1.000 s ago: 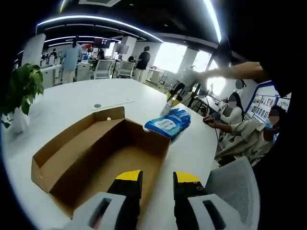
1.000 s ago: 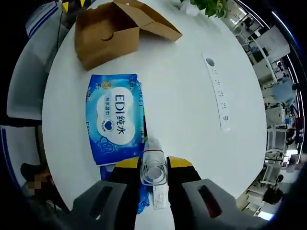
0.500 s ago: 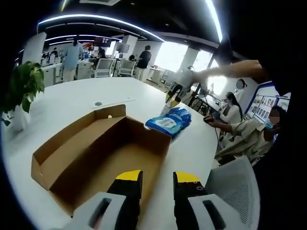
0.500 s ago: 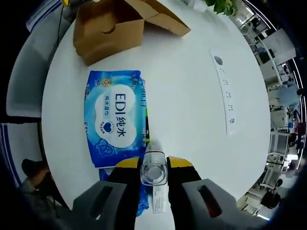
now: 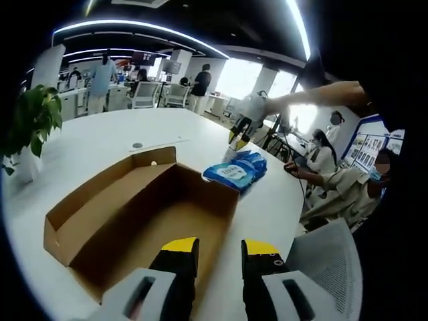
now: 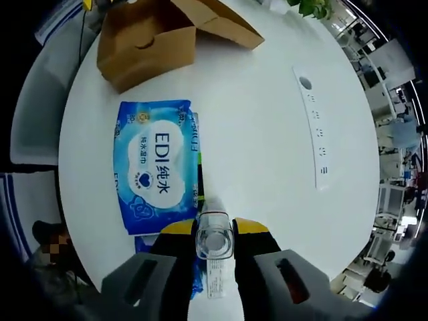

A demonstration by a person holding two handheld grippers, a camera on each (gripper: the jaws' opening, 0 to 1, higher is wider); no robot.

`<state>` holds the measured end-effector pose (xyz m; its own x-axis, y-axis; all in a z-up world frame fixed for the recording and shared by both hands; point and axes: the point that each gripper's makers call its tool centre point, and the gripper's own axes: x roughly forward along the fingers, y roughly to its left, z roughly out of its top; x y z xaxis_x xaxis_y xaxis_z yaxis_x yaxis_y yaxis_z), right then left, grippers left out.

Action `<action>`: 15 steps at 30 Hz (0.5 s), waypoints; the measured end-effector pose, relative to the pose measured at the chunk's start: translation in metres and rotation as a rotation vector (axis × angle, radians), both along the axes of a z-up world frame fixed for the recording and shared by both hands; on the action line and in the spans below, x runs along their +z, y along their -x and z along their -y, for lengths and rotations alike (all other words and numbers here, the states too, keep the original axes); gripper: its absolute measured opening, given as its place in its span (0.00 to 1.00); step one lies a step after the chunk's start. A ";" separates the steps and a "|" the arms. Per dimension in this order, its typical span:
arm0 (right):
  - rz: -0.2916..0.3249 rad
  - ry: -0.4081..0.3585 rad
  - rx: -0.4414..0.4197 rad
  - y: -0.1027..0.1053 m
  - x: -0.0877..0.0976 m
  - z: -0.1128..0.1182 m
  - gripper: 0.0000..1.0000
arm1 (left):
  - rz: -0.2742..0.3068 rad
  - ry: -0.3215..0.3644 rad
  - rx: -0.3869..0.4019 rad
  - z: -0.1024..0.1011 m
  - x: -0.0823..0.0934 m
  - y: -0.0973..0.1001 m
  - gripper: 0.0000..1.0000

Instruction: Operate the shoe box by opening the lid, removing the specified soft item, and placing it in the target area until the item is outside and the box remains undamaged.

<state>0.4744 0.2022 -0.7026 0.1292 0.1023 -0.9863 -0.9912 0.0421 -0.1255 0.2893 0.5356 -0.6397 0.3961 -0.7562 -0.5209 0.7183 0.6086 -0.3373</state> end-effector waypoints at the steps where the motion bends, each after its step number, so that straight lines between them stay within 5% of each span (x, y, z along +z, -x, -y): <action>1: 0.000 0.002 0.001 0.000 0.000 0.000 0.18 | -0.002 0.000 0.000 0.000 -0.001 0.000 0.25; 15: -0.001 -0.006 0.015 -0.005 -0.004 -0.007 0.19 | -0.008 0.002 0.001 -0.001 -0.004 0.000 0.25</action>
